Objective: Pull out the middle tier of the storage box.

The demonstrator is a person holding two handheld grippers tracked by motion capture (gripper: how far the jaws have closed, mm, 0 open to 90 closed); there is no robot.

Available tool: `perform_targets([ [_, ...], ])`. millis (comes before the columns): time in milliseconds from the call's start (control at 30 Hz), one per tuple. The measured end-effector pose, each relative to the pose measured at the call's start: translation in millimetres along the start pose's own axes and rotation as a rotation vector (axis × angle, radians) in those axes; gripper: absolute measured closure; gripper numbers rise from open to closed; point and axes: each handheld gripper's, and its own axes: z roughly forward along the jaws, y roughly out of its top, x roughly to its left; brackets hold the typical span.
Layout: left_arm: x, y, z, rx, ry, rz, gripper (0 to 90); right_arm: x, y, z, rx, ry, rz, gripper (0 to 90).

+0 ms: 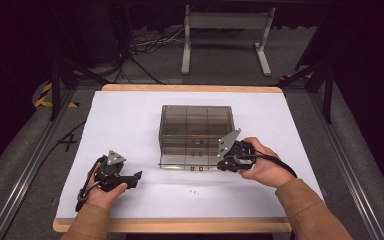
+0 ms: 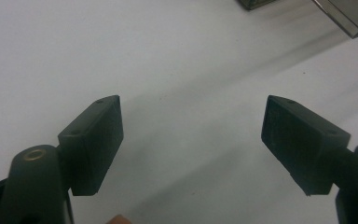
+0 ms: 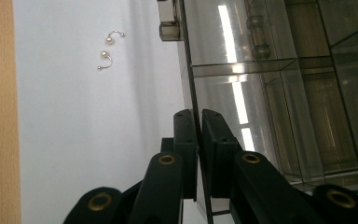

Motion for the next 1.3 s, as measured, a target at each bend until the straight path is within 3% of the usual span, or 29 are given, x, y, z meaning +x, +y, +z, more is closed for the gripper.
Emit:
perform_targets([
  [867,-0.3,-0.1,0.3,0.006,-0.006,0.000,21.4,5.4,-4.1,10.5,0.026,-0.007,-0.026,86.6],
  [1067,-0.5,-0.1,0.6,0.005,-0.002,0.000,21.4,5.2,-5.3,9.9,0.015,-0.003,-0.015,83.6],
  [1300,-0.6,-0.2,0.8,0.005,-0.002,0.001,21.3,8.6,-3.4,3.7,-0.035,-0.017,0.003,78.3],
])
